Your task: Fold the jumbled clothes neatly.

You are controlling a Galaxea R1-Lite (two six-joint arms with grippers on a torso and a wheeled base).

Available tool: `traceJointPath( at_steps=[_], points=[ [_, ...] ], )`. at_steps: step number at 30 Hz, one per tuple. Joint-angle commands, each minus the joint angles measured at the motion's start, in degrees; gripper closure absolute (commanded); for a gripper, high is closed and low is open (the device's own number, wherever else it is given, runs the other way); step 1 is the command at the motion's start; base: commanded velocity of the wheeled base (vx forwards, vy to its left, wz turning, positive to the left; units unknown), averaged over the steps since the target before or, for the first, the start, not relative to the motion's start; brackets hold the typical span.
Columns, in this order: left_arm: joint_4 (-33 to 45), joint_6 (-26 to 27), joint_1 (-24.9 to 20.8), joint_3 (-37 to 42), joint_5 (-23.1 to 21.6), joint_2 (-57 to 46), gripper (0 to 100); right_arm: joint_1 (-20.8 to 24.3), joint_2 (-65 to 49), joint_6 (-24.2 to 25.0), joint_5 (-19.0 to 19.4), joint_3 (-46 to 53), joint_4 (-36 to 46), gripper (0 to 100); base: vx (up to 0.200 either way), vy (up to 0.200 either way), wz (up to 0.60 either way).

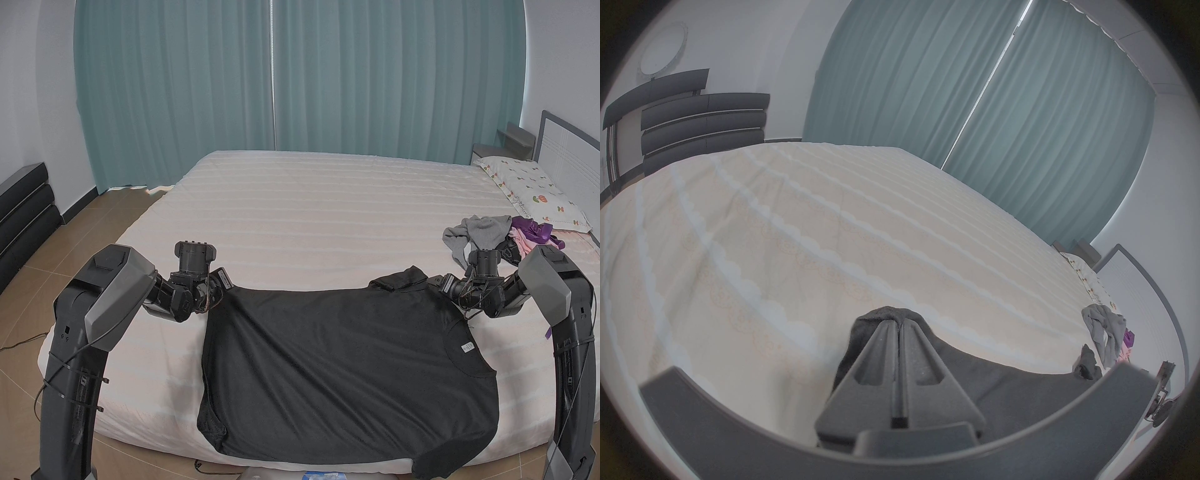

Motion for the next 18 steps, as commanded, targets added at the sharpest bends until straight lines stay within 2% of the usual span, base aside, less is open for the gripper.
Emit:
traceJointPath(
  at_steps=[1,3,4,12,18],
  points=[
    [-0.04,-0.36,-0.72,-0.02,-0.01,0.04,100,0.00,1.39,-0.04,0.01,-0.10,0.06,0,0.000,0.000,0.00],
    [-0.04,-0.36,-0.81,-0.02,-0.01,0.04,100,0.00,1.83,-0.04,0.01,-0.01,-0.12,0,0.000,0.000,0.00],
    [-0.04,-0.36,-0.98,-0.02,-0.01,0.04,100,0.00,1.83,-0.04,0.01,-0.01,-0.29,100,0.000,0.000,0.00],
    [-0.04,-0.27,-0.98,-0.46,0.08,0.22,100,-0.09,0.95,0.75,0.10,-0.54,-1.35,100,0.000,0.000,0.00],
    [0.14,-0.27,-0.81,-1.69,1.31,0.22,100,-1.59,-0.89,5.32,-0.43,-2.39,-1.79,100,0.000,0.000,0.00]
  ],
)
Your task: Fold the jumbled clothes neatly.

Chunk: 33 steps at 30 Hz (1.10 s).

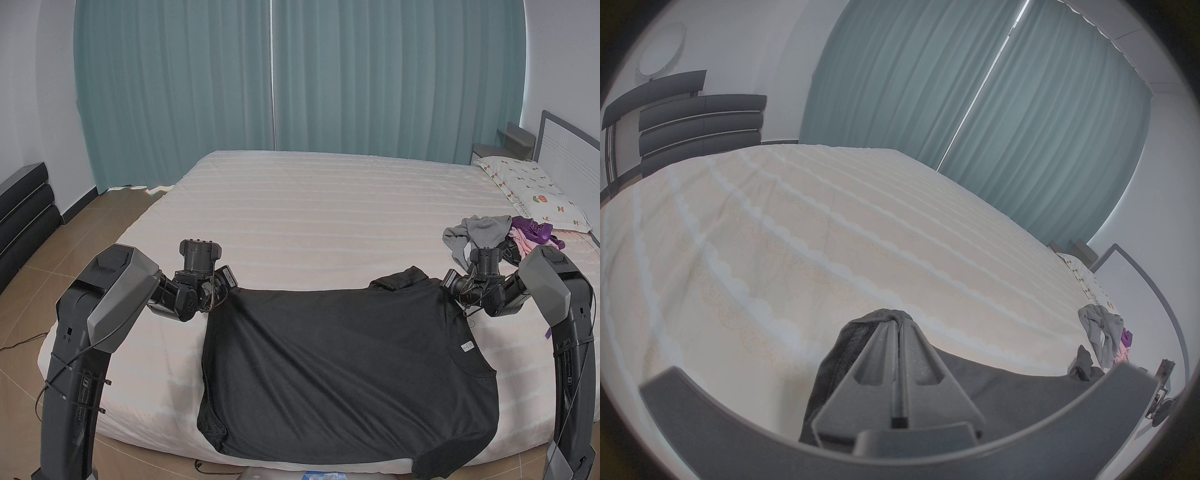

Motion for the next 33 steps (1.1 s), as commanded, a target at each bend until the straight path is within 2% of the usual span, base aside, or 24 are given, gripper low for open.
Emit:
traceJointPath(
  at_steps=[1,12,16,32,33],
  points=[
    [0.10,-0.01,0.09,-0.76,0.61,-0.03,100,-1.25,-1.70,1.24,-0.38,-1.36,-0.18,100,0.000,0.000,0.00],
    [0.01,-0.01,0.80,-5.85,0.87,0.15,100,-3.01,-2.41,3.35,-0.91,-2.41,-4.40,100,0.000,0.000,0.00],
    [-0.16,-0.10,0.80,-7.44,0.79,0.59,100,-3.01,-1.97,4.84,-2.75,-3.64,-6.86,100,0.000,0.000,0.00],
    [0.01,-0.19,0.36,-9.37,0.79,5.16,100,-1.96,1.29,4.31,-3.10,-1.62,-7.30,100,0.000,0.000,0.00],
    [0.01,-0.19,0.27,-9.37,0.87,5.68,100,-1.52,1.46,4.05,-3.02,-0.92,-7.38,0,0.000,0.000,0.00]
  ],
)
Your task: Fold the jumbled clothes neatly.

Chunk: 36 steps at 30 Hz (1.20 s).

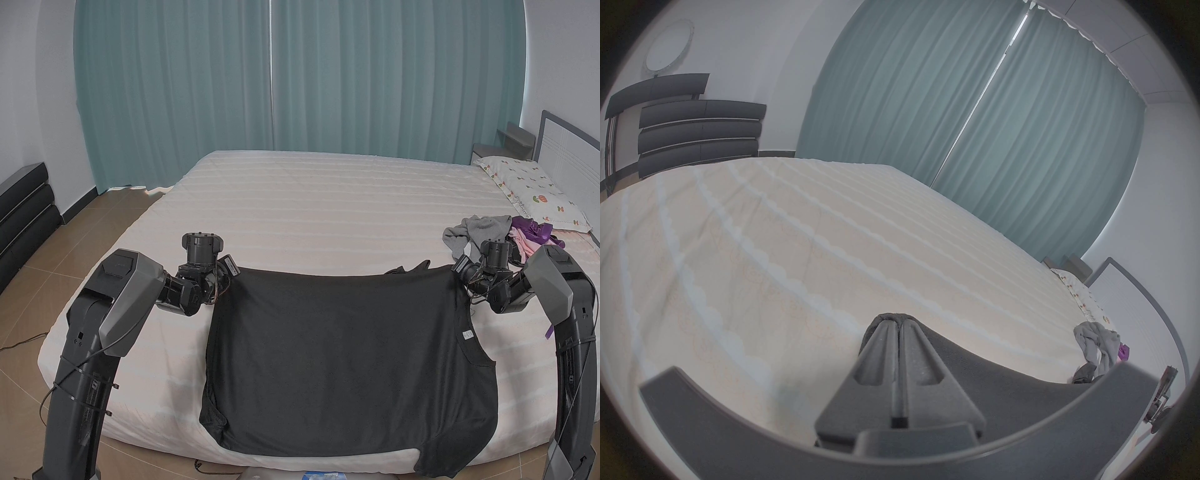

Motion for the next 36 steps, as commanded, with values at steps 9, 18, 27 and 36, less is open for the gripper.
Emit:
traceJointPath(
  at_steps=[9,18,27,36],
  points=[
    [0.05,-0.38,-0.41,2.58,0.02,0.75,0,0.29,-2.17,-0.36,1.80,5.06,0.08,0,0.000,0.000,0.00],
    [-1.71,-5.92,3.55,23.05,-4.38,-16.48,0,-2.35,-17.55,-0.19,8.04,23.16,-0.53,0,0.000,0.000,0.00],
    [-10.67,-10.49,3.19,51.27,-7.45,-34.67,0,-2.00,-33.90,0.43,9.53,51.03,-8.71,0,0.000,0.000,0.00],
    [-13.66,-12.69,-0.85,71.83,-7.63,-45.30,0,-1.12,-46.03,0.16,17.09,74.67,-15.65,0,0.000,0.000,0.00]
  ],
)
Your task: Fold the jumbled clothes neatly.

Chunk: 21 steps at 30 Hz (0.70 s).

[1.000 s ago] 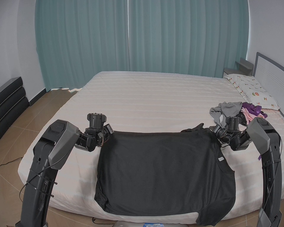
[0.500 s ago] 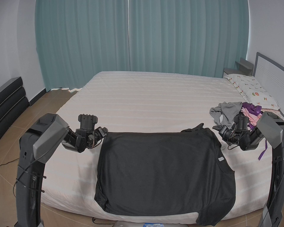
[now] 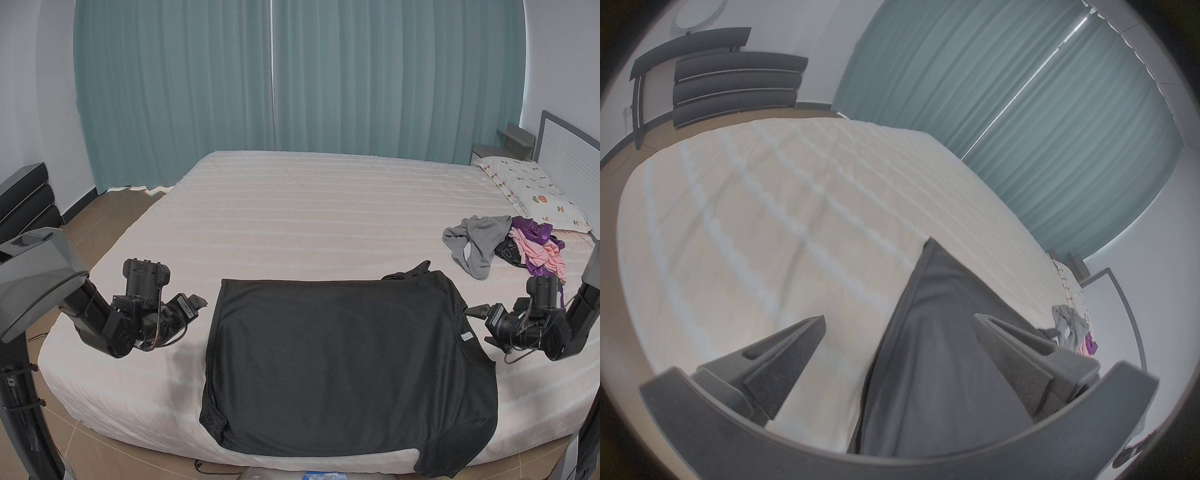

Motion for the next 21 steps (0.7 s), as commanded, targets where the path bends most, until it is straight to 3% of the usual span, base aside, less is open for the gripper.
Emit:
traceJointPath(
  at_steps=[1,9,13,21],
  points=[
    [-4.03,-2.37,-3.33,17.57,-0.91,-13.91,0,0.65,-15.49,0.01,6.27,18.42,-6.46,0,-0.200,0.000,0.00],
    [-7.28,-7.74,-4.64,24.07,-1.08,-14.87,0,0.65,-15.31,0.36,7.42,21.50,-7.51,0,-0.200,0.000,0.00],
    [-9.48,-8.61,-4.82,27.41,-1.26,-14.43,0,0.38,-15.40,0.27,9.18,22.90,-7.51,0,0.000,0.000,0.00],
    [-14.40,-13.54,-5.26,29.96,-3.19,-13.38,0,0.82,-13.56,-0.52,9.09,23.34,-7.51,0,0.000,-0.025,0.00]
  ],
)
